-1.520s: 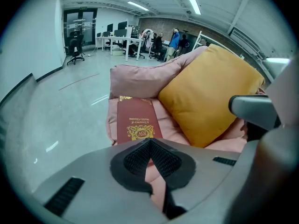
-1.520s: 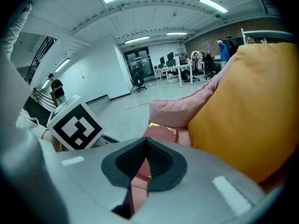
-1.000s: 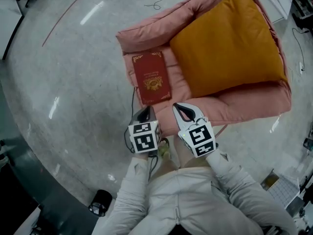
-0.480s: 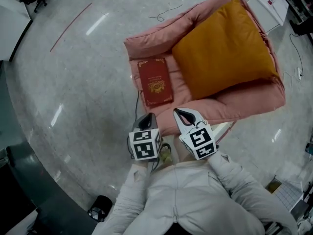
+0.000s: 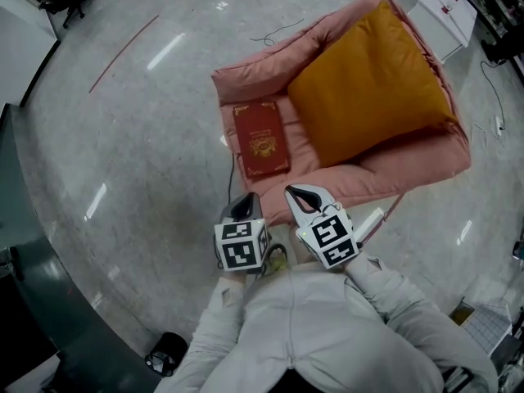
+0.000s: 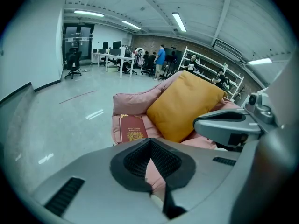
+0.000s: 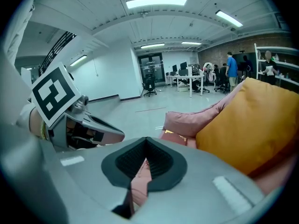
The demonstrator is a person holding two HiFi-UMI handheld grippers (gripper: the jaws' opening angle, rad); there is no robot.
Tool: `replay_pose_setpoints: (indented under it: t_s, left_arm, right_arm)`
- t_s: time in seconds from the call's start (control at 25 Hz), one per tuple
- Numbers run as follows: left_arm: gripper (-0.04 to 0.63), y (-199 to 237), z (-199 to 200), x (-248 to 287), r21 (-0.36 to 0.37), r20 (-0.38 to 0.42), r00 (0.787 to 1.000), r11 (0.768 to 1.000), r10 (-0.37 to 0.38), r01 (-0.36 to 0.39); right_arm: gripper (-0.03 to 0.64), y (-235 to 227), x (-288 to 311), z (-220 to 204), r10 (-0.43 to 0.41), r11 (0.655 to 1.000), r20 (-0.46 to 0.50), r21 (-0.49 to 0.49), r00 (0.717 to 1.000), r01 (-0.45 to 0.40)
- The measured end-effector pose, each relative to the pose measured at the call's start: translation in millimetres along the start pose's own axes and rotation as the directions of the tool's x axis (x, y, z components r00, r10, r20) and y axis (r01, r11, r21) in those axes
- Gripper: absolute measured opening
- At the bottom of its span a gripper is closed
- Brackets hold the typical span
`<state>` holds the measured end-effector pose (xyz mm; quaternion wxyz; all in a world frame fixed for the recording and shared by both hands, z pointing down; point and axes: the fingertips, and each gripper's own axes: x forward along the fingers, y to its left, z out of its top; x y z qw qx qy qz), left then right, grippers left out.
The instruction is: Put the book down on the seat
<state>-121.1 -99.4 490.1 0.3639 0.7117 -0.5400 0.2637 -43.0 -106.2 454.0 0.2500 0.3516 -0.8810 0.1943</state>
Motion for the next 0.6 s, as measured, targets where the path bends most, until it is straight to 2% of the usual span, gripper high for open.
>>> replay_pose_setpoints:
  t_s: [0.6]
  left_arm:
    - [0.006, 4.3, 0.5, -13.4, -0.022, 0.015, 1.0, 1.0, 0.01, -0.009]
  right_arm:
    - [-0.002, 8.0, -5.5, 0.8, 0.014, 1.0, -0.019, -0.027, 1.0, -0.015]
